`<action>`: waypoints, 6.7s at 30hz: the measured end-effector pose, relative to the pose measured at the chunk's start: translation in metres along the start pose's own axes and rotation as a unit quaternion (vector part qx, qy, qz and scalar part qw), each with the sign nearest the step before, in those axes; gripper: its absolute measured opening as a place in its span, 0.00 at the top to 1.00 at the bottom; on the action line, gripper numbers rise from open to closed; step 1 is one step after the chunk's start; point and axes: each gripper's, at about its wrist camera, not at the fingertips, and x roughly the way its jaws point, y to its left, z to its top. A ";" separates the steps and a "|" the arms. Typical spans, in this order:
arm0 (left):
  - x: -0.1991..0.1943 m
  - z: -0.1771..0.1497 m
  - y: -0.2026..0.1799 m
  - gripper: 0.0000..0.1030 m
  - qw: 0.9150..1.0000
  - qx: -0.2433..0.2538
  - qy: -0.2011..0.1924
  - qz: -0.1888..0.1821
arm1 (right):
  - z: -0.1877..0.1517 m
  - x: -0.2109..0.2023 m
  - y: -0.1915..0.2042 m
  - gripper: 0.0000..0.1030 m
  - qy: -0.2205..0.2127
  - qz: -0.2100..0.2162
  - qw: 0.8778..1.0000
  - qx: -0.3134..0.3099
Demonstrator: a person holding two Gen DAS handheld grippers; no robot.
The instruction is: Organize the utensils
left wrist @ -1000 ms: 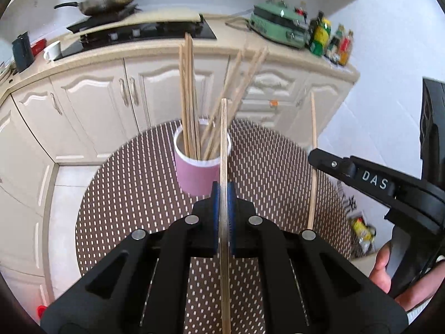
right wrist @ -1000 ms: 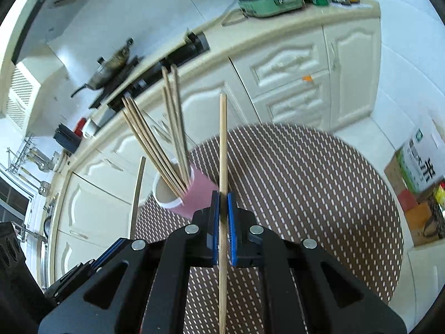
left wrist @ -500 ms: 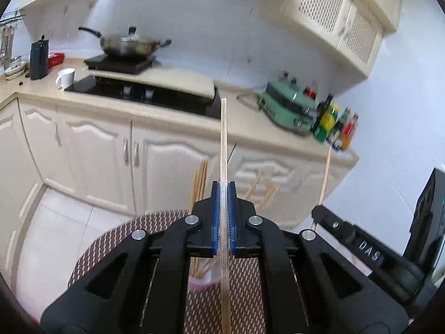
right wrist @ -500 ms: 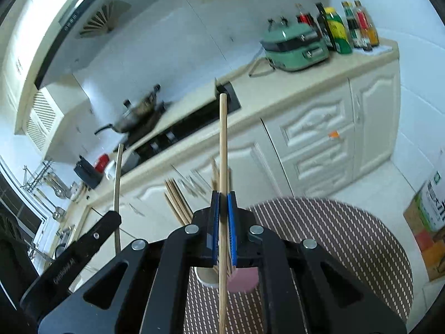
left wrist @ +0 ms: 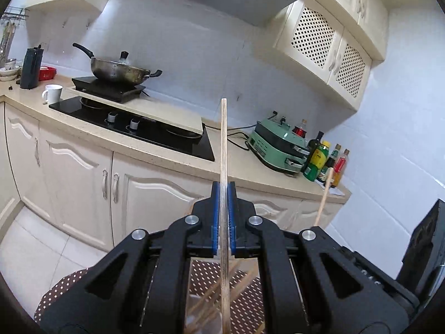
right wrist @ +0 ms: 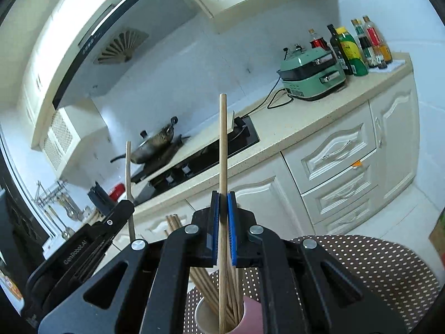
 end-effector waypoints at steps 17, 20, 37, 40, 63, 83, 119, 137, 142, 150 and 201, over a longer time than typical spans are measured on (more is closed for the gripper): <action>0.022 -0.052 0.017 0.94 0.998 0.039 -0.030 0.033 | -0.039 0.011 -0.005 0.95 -0.049 0.011 0.998 -0.029; 0.025 -0.065 0.019 0.94 0.998 0.048 -0.010 0.042 | -0.048 0.011 -0.006 0.95 -0.042 0.005 0.998 -0.036; 0.009 -0.104 0.027 0.94 0.995 0.047 0.057 0.060 | -0.084 0.014 -0.005 0.95 0.033 -0.009 0.997 -0.064; 0.007 -0.109 0.026 0.94 0.994 0.062 0.061 0.067 | -0.085 0.012 -0.003 0.94 0.037 -0.008 0.997 -0.070; -0.018 -0.099 0.024 0.88 0.980 0.093 0.151 0.088 | -0.071 -0.013 0.012 0.45 0.103 -0.067 0.989 -0.077; -0.060 -0.067 0.017 0.50 0.970 0.128 0.189 0.080 | -0.066 -0.052 0.050 0.40 0.133 -0.122 0.977 -0.114; -0.315 -0.054 -0.042 0.27 0.978 0.162 0.101 0.086 | -0.102 -0.270 0.116 0.24 0.089 -0.122 0.975 -0.163; -0.397 -0.056 -0.073 0.21 0.981 0.168 0.056 0.075 | -0.110 -0.352 0.133 0.22 0.032 -0.122 0.976 -0.177; -0.404 -0.058 -0.074 0.21 0.982 0.166 0.053 0.073 | -0.116 -0.359 0.134 0.21 0.028 -0.123 0.976 -0.176; -0.408 -0.059 -0.071 0.21 0.982 0.165 0.052 0.073 | -0.119 -0.360 0.136 0.20 0.026 -0.124 0.977 -0.171; -0.407 -0.069 -0.077 0.21 0.982 0.167 0.061 0.069 | -0.122 -0.366 0.128 0.20 0.029 -0.139 0.977 -0.160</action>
